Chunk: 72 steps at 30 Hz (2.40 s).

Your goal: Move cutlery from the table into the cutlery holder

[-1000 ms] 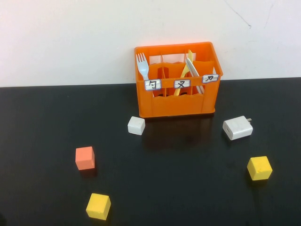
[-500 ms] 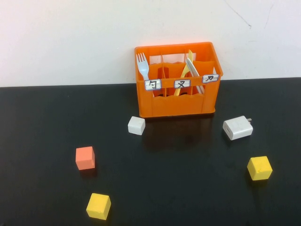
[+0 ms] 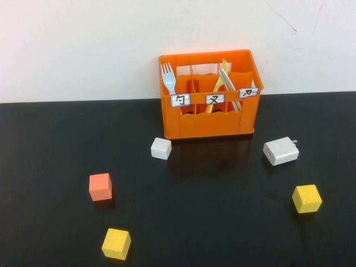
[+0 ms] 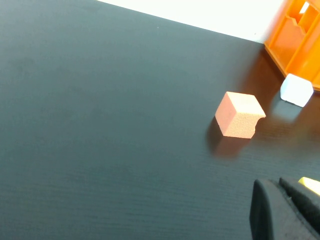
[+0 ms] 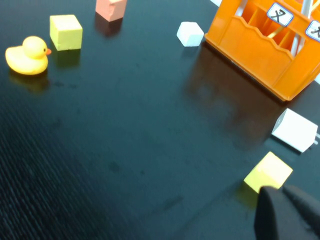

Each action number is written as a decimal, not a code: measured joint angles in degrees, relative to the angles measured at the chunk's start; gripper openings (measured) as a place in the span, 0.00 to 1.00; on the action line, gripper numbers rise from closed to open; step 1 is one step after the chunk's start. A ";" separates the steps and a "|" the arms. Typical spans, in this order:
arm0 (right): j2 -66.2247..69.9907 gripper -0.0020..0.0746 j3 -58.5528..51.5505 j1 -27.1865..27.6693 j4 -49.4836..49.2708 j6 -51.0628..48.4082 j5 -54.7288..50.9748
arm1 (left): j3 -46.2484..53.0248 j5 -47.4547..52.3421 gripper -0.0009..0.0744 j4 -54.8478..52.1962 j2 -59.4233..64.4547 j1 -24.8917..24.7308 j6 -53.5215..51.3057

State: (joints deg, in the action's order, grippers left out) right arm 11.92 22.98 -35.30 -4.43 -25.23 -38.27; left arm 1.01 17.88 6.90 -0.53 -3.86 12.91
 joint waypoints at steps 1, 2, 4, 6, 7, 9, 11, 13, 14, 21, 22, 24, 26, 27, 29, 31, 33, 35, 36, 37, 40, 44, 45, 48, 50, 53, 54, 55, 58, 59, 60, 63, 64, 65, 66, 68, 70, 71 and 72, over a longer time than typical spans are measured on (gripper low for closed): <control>0.00 0.02 0.00 0.00 0.00 0.00 0.00 | 0.00 0.00 0.01 0.00 0.00 0.00 0.04; 0.00 0.02 0.00 0.00 0.00 0.00 0.00 | 0.00 0.00 0.01 0.00 0.00 0.00 0.04; 0.00 0.02 0.00 0.00 0.00 0.00 0.00 | 0.00 0.00 0.01 0.00 0.00 0.00 -0.10; 0.00 0.02 0.00 0.00 0.00 0.00 0.00 | 0.00 0.00 0.01 0.00 0.00 0.00 -0.10; 0.00 0.02 0.00 0.00 0.00 0.00 0.00 | 0.00 0.00 0.01 0.00 0.00 0.00 -0.18; 0.00 0.02 0.00 0.00 0.00 0.00 0.00 | 0.00 0.00 0.01 0.00 0.00 0.00 -0.23; 0.00 0.02 0.00 0.00 0.00 0.00 0.00 | 0.00 0.00 0.01 0.00 0.00 0.00 -0.32; 0.00 0.02 0.00 0.00 0.00 0.00 0.00 | 0.00 0.00 0.01 0.00 0.00 0.00 -0.32; 0.00 0.02 0.00 0.00 0.00 0.00 0.00 | 0.00 0.00 0.01 0.00 0.00 0.00 -0.32; 0.00 0.02 0.00 0.00 0.00 0.00 0.00 | 0.00 0.00 0.01 0.00 0.00 0.00 -0.32; 0.00 0.02 0.00 0.00 0.00 0.00 0.00 | 0.00 0.00 0.01 0.00 0.00 0.00 -0.32; 0.00 0.02 0.00 0.00 0.00 0.00 0.00 | 0.00 0.00 0.01 0.00 0.00 0.00 -0.32; 0.00 0.02 0.00 0.00 0.00 0.00 0.00 | 0.00 0.00 0.01 0.00 0.00 0.00 -0.37; 0.00 0.02 0.00 0.00 0.00 0.00 0.00 | 0.00 0.00 0.01 0.00 0.00 0.00 -0.37; 0.00 0.02 0.00 0.00 0.00 0.00 0.00 | 0.00 0.00 0.01 0.00 0.00 0.00 -0.37; 0.00 0.02 0.00 0.00 0.00 0.00 0.00 | 0.00 0.00 0.01 0.00 0.00 0.00 -0.37; 0.00 0.02 0.00 0.00 0.00 0.00 0.00 | 0.00 0.02 0.01 0.00 0.00 0.00 -0.37; 0.00 0.02 0.00 0.00 0.00 0.00 0.00 | 0.00 0.13 0.01 0.00 0.00 0.00 -0.37; 0.00 0.02 0.00 0.00 0.00 0.00 0.00 | 0.00 0.12 0.01 0.00 0.00 0.00 -0.37; 0.00 0.02 0.00 0.00 0.00 0.00 0.00 | 0.00 0.12 0.01 0.00 0.00 0.00 -0.37; -0.24 0.02 0.00 0.00 0.00 -0.19 0.00 | 0.00 0.12 0.01 0.03 0.00 0.00 -0.37; -0.49 0.02 0.00 2.75 0.00 -2.08 0.00 | 0.00 0.12 0.01 0.03 0.00 0.00 -0.37; -0.59 0.02 0.00 4.43 0.00 -2.18 0.00 | 0.00 0.12 0.01 0.03 0.00 0.00 -0.37; -0.59 0.02 -0.12 10.85 0.00 -2.50 0.22 | 0.00 0.12 0.01 0.03 0.00 0.00 -0.37; -0.73 0.02 -1.12 16.24 0.00 -3.01 1.08 | 0.00 0.12 0.01 0.03 0.00 0.00 -0.37; -1.96 0.02 -4.23 23.78 0.00 -3.21 4.31 | 0.00 0.12 0.01 0.03 0.00 0.00 -0.37; -2.68 0.02 -5.83 26.22 -0.26 -3.21 5.40 | 0.00 0.12 0.01 0.03 0.00 0.00 -0.37; -3.57 0.02 -7.54 28.44 -0.59 -3.21 6.92 | 0.00 0.12 0.01 0.03 0.00 0.00 -0.37; -6.46 0.02 -12.67 33.51 -3.04 -3.21 11.08 | 0.00 0.12 0.01 0.03 0.00 0.00 -0.37; -7.59 0.02 -14.37 34.87 -3.86 -3.21 12.62 | 0.00 0.12 0.01 0.03 0.00 0.00 -0.37; -8.69 0.02 -15.90 36.03 -4.40 -3.21 13.33 | 0.00 0.12 0.01 0.03 0.00 0.00 -0.37; -11.41 0.02 -19.62 38.37 -5.31 -3.21 14.85 | 0.00 0.15 0.01 0.03 0.00 0.00 -0.37; -12.05 0.02 -20.76 38.90 -5.47 -3.21 15.03 | 0.00 0.15 0.01 0.03 0.00 0.00 -0.37; -12.31 0.02 -21.82 39.16 -5.52 -3.21 15.26 | 0.00 0.15 0.01 0.03 0.00 0.00 -0.37; -12.53 0.02 -22.89 39.42 -5.62 -3.21 15.25 | 0.00 0.15 0.01 0.03 0.00 0.00 -0.37; -12.58 0.02 -23.53 39.42 -5.87 -3.21 15.91 | 0.00 0.25 0.01 0.03 0.00 0.00 -0.37; -12.58 0.02 -23.65 39.45 -6.30 -3.08 16.49 | 0.00 0.25 0.01 0.03 -0.03 0.00 -0.37; -12.58 0.02 -23.75 39.45 -6.44 -3.08 16.62 | 0.00 0.25 0.01 0.03 -0.03 0.00 -0.37; -12.58 0.02 -23.75 39.45 -6.54 -3.08 16.86 | 0.00 0.25 0.01 0.03 -0.03 0.00 -0.37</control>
State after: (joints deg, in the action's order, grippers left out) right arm -0.66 -0.77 4.15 -10.98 -28.31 -21.40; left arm 1.01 18.12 6.93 -0.56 -3.86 12.54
